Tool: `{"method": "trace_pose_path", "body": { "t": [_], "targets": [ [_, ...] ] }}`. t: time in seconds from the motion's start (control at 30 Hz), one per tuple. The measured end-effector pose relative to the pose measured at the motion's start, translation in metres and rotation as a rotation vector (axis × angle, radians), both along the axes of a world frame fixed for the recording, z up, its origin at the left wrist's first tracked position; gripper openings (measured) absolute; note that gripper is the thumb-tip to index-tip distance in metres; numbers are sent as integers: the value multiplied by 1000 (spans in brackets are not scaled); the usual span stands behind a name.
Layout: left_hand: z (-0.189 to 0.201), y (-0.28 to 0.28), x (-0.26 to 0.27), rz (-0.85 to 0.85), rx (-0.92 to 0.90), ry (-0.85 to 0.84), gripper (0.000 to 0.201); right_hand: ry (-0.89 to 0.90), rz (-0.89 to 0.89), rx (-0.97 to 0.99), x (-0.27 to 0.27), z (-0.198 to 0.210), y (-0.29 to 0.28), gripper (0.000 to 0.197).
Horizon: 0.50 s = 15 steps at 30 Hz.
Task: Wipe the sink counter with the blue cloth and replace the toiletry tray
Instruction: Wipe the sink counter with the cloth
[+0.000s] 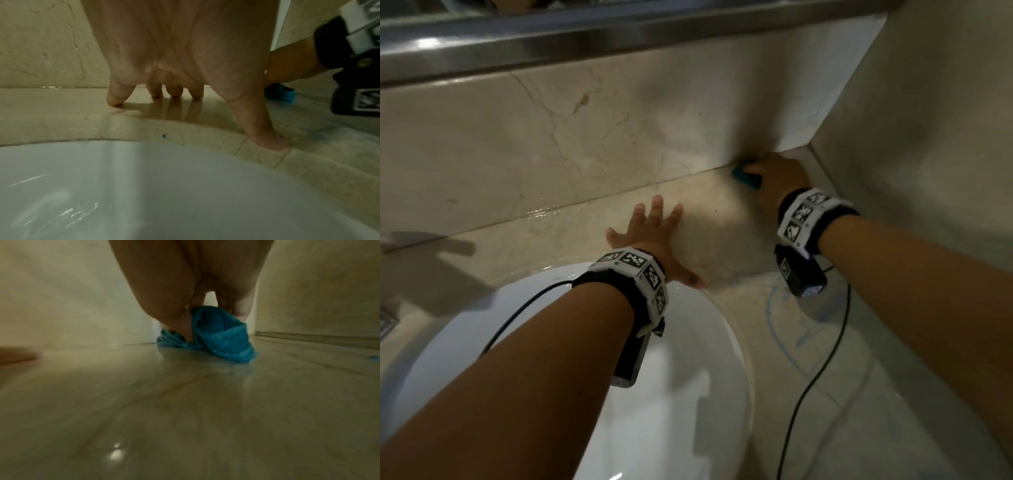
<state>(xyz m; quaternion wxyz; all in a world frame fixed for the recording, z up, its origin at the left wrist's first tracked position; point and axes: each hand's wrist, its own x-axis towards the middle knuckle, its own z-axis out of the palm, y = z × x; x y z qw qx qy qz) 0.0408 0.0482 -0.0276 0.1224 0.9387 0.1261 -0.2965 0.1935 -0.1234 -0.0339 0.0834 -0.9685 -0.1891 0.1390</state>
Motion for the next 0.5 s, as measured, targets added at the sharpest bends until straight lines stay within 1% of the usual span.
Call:
{"method": "trace_pose_path", "body": {
  "t": [0.1, 0.17, 0.2, 0.23, 0.27, 0.3, 0.37, 0.43, 0.5],
  "targets": [
    [-1, -1, 1, 0, 15, 1, 137, 64, 141, 39, -49, 1, 4, 43],
    [0, -1, 2, -9, 26, 5, 138, 29, 325, 92, -86, 4, -4, 47],
    [0, -1, 2, -10, 25, 6, 138, 15, 418, 77, -98, 4, -12, 47],
    [0, -1, 1, -8, 22, 5, 138, 14, 464, 64, -102, 3, -20, 47],
    [0, -1, 1, -5, 19, 2, 137, 11, 468, 60, -98, 2, -28, 45],
    [0, 0, 0, -2, 16, 2, 136, 8, 426, 72, -88, 1, -35, 44],
    [1, -1, -1, 0, 10, 0, 135, 5, 203, 86, -58, -3, -53, 45],
    [1, 0, -1, -3, 11, -2, 134, -7, -13, 33, -28, -2, -72, 48],
    [1, 0, -1, -8, 9, -3, 133, -52, -108, -50, -19, -2, -82, 49]
  ]
}}
